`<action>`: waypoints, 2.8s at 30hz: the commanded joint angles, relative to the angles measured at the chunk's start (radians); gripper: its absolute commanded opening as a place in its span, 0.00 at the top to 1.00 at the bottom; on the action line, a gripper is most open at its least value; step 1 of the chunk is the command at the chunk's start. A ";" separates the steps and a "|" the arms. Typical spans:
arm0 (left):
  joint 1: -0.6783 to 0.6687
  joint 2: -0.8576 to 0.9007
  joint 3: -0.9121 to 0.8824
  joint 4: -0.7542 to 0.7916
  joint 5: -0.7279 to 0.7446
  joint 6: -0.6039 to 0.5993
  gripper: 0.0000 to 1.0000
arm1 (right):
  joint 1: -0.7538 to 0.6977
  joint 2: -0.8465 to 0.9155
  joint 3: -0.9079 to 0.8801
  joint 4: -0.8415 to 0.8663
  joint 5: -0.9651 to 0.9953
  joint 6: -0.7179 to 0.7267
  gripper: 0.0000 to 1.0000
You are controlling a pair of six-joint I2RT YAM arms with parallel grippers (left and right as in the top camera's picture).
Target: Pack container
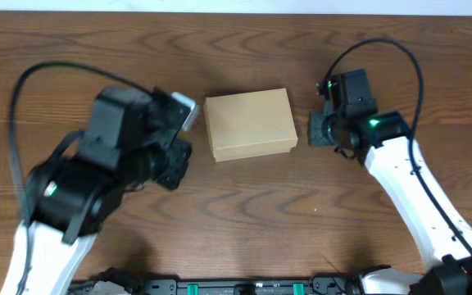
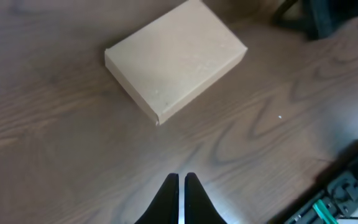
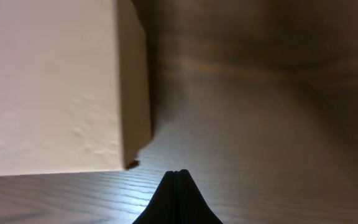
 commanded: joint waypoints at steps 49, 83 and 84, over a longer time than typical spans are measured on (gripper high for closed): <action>0.002 -0.537 -0.152 -0.308 0.116 -0.068 0.94 | 0.455 -0.805 -0.172 -0.363 0.085 0.319 0.99; 0.025 -0.616 -0.335 -0.296 0.100 -0.107 0.05 | 0.507 -1.146 -0.201 -0.525 -0.075 0.362 0.01; 0.044 -0.624 -0.335 -0.289 0.080 -0.097 0.05 | 0.507 -1.146 -0.201 -0.525 -0.075 0.362 0.01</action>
